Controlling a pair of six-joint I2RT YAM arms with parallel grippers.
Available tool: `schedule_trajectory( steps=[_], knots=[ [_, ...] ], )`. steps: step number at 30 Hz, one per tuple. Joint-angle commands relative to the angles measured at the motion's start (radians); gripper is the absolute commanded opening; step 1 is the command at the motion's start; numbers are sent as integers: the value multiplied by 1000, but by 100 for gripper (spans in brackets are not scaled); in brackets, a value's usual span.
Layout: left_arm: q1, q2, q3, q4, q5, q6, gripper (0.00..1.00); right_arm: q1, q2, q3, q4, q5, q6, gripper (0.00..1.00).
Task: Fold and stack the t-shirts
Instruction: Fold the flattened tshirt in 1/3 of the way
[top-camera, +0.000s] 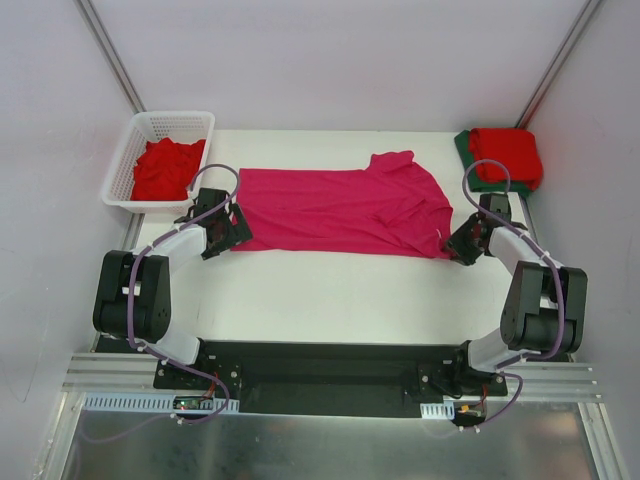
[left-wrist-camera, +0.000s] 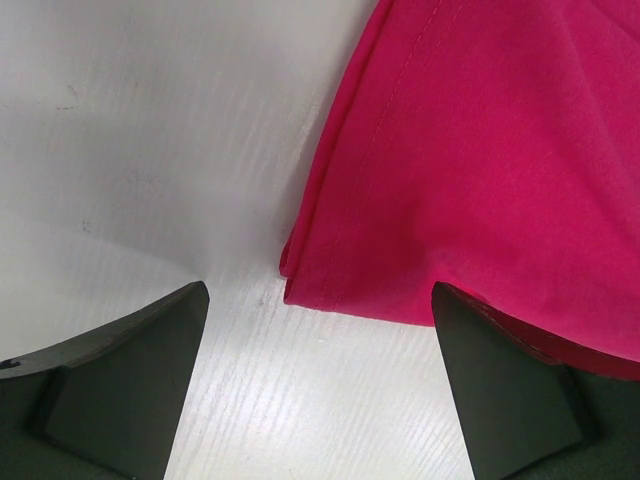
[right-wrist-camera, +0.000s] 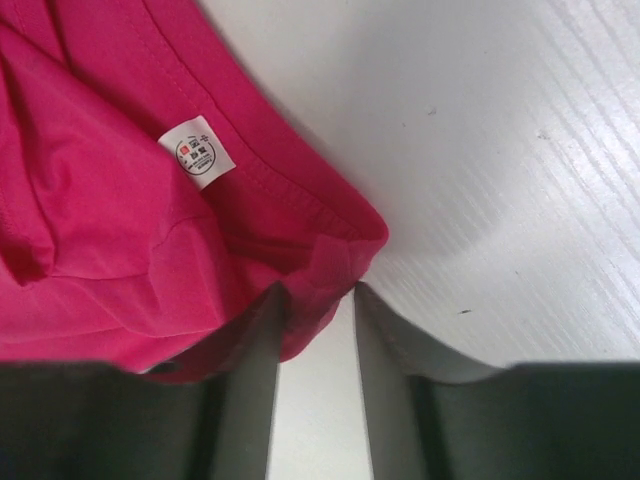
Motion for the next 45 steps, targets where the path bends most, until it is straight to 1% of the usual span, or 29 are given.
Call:
schedule_trajectory(
  steps=[1, 3, 4, 6, 14, 16, 17, 19, 26, 30, 31, 34, 37, 38, 41, 45],
  knots=[
    [12, 1, 26, 15, -15, 17, 94, 15, 13, 31, 6, -10, 8, 32],
    [14, 1, 25, 14, -15, 17, 94, 18, 21, 34, 7, -10, 10, 22],
    [14, 1, 25, 14, -14, 17, 94, 18, 21, 35, 7, -11, 8, 12],
    [14, 1, 26, 14, -12, 17, 94, 20, 24, 37, 7, -11, 10, 1],
    [14, 15, 30, 17, -6, 16, 93, 20, 22, 35, 4, -4, 5, 1],
    [14, 20, 28, 20, -6, 14, 85, 21, 19, 34, 6, -4, 5, 1],
    [14, 21, 28, 20, -4, 14, 77, 21, 19, 34, 6, -5, 4, 2],
    [14, 29, 28, 27, -4, 12, 71, 21, 19, 37, 4, -5, 2, 1],
    [14, 61, 54, 43, -15, 14, 64, 21, 21, 45, 0, -8, -1, 1],
    [14, 77, 65, 47, -14, 14, 51, 21, 21, 45, -4, -10, -4, 1],
    [14, 81, 66, 47, -12, 14, 39, 21, 21, 45, -4, -7, -6, 1],
    [14, 86, 74, 49, -15, 12, 24, 21, 21, 46, -4, -8, -7, 2],
    [14, 89, 82, 49, -14, 11, 17, 21, 21, 48, -5, -7, -9, 2],
    [14, 89, 85, 47, -12, 12, 11, 21, 22, 48, -8, -5, -9, 1],
    [14, 90, 85, 47, -17, 12, 2, 20, 22, 52, -17, 9, -13, 1],
    [14, 78, 76, 47, -32, 19, 0, 20, 25, 68, -37, 44, -24, 1]
  ],
)
